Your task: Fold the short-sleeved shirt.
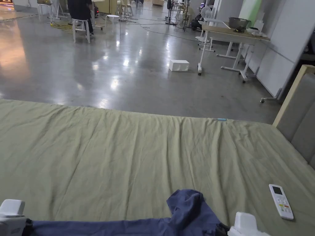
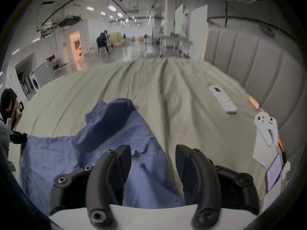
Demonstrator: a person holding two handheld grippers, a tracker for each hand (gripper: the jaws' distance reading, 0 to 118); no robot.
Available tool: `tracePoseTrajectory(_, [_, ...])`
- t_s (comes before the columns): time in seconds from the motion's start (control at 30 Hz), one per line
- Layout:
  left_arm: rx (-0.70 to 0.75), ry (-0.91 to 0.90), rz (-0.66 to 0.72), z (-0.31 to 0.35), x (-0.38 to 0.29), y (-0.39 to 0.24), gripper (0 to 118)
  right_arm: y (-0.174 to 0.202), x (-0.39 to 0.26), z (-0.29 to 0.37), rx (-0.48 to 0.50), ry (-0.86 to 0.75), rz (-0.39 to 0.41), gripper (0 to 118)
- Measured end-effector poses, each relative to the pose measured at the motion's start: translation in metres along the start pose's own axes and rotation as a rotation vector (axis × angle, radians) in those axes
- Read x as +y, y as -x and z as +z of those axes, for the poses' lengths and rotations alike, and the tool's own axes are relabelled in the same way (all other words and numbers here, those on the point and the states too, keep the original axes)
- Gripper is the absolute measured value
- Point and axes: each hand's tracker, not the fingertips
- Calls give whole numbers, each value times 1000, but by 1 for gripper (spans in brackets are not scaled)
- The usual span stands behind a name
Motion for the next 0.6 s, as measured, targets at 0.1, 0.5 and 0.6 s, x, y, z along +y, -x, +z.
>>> tracePoseTrajectory(0.1, [3,-17,-2,13,-3,-2,6,1,17,-28,-16,66,97,59])
tracePoseTrajectory(0.5, [21,-32,-4,-7,-5,23,6,19,31,-58,-3,149,204,8])
tracePoseTrajectory(0.6, [29,-37,-8,-1,-7,18,6,23,27,-57,-19,137,254,4])
